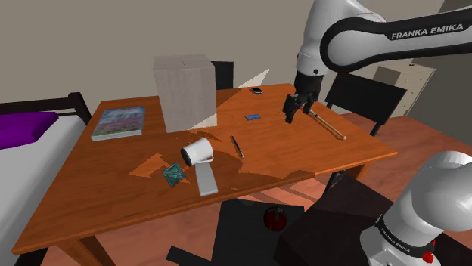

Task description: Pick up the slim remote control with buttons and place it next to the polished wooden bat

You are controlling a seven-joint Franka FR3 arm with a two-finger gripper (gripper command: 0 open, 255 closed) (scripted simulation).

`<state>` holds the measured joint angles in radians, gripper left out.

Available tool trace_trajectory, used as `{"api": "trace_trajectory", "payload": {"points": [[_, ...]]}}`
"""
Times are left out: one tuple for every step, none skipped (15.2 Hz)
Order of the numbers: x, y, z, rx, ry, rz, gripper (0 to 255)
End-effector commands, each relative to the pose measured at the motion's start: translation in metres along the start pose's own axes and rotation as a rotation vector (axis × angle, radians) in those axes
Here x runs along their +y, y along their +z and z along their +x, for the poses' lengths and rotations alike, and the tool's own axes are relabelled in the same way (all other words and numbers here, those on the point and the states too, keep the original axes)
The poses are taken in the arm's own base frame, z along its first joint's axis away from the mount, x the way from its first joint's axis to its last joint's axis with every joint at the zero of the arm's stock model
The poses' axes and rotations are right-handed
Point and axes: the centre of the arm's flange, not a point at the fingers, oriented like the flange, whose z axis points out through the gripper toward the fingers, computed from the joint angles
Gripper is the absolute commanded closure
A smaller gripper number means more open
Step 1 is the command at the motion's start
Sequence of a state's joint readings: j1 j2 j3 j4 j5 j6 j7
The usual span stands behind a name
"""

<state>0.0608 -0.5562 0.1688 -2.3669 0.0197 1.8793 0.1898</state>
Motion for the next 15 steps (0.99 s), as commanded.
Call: {"api": "trace_trajectory", "payload": {"points": [[-0.023,0.015,0.009,-0.006,0.026,0.003,0],[-0.033,0.022,0.014,-0.009,0.038,0.004,0],[-0.043,0.028,0.019,-0.012,0.05,0.005,0],[-0.054,0.035,0.024,-0.016,0.062,0.007,0],[-0.064,0.041,0.029,-0.019,0.074,0.008,0],[-0.074,0.048,0.034,-0.022,0.086,0.009,0],[-0.084,0.054,0.04,-0.025,0.098,0.01,0],[-0.094,0.061,0.045,-0.028,0.11,0.012,0],[-0.104,0.068,0.051,-0.031,0.122,0.013,0],[-0.114,0.074,0.057,-0.035,0.134,0.014,0],[-0.124,0.081,0.062,-0.038,0.146,0.015,0],[-0.134,0.087,0.068,-0.041,0.158,0.016,0],[-0.144,0.094,0.074,-0.044,0.17,0.018,0],[-0.153,0.101,0.08,-0.047,0.182,0.019,0],[-0.163,0.107,0.087,-0.05,0.194,0.02,0]]}}
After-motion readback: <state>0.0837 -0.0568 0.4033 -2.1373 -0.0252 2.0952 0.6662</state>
